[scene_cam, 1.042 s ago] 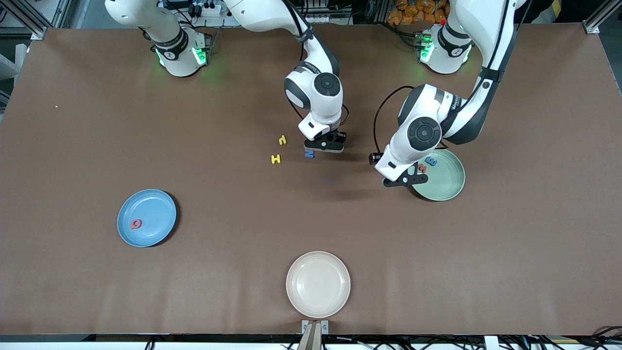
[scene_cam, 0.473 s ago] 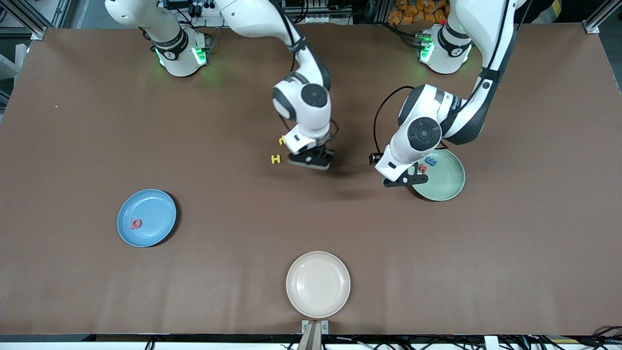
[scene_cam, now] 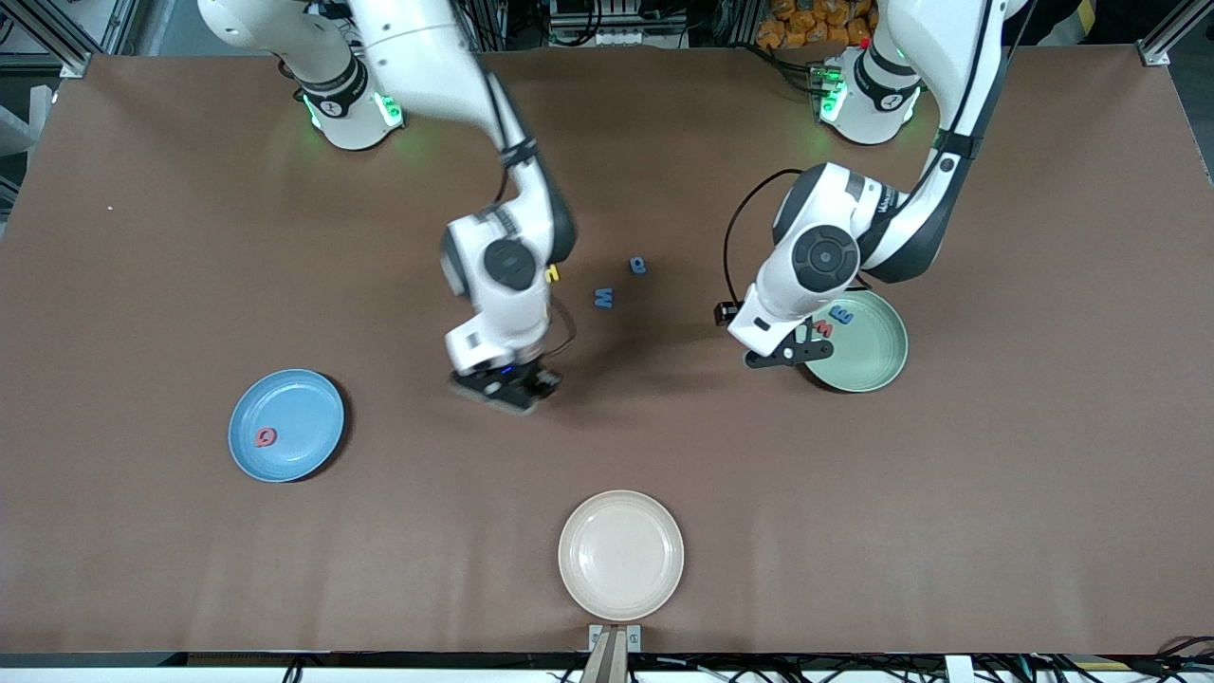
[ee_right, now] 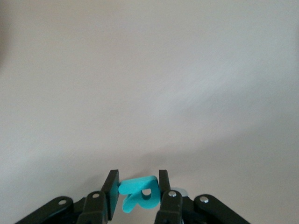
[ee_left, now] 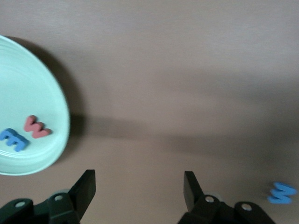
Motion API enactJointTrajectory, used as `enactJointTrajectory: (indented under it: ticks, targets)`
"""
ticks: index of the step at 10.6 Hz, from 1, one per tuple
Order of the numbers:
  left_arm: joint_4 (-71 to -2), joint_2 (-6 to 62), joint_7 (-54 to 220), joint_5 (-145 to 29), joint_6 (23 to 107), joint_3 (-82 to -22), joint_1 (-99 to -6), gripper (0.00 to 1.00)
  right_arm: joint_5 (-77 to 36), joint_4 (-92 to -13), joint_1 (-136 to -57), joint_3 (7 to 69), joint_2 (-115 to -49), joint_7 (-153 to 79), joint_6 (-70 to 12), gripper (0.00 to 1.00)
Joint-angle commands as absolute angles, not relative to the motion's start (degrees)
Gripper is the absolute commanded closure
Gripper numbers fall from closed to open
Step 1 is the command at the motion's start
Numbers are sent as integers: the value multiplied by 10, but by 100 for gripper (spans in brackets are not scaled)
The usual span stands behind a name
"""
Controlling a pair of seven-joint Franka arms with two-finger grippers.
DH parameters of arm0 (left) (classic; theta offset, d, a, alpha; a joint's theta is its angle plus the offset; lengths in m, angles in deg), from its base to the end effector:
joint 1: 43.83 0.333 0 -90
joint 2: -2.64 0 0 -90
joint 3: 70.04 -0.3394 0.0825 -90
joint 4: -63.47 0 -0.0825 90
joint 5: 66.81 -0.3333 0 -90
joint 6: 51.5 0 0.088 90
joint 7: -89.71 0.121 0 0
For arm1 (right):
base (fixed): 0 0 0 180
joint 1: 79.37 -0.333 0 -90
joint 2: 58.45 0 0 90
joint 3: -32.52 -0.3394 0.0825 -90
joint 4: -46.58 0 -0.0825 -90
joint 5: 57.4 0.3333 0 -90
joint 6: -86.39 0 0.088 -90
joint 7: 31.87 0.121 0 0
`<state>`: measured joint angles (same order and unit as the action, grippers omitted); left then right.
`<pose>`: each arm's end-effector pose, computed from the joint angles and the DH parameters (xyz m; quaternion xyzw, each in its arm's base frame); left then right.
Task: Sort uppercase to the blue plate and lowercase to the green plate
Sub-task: 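Carry the teal R to the blue plate while the left gripper returns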
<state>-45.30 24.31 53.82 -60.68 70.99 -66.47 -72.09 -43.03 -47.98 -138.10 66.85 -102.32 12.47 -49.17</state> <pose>0.4909 -0.3086 0.3333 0.9938 0.0684 -0.0878 0.0068 0.5763 0.3414 0.2674 0.9762 -0.1827 0.0990 0.0619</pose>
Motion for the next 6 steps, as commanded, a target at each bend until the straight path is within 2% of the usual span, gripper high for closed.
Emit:
enactJointTrajectory:
  ticks: [1,6]
  targets:
    - [-401,285,469,-600,704,-651,-757,15,-437,-483,-1327,689,-1013,40,-452,100]
    - [-366,348,360,-604,707,-652,-851,16,-436,-483,-1218,717,-1012,-106,-410,100]
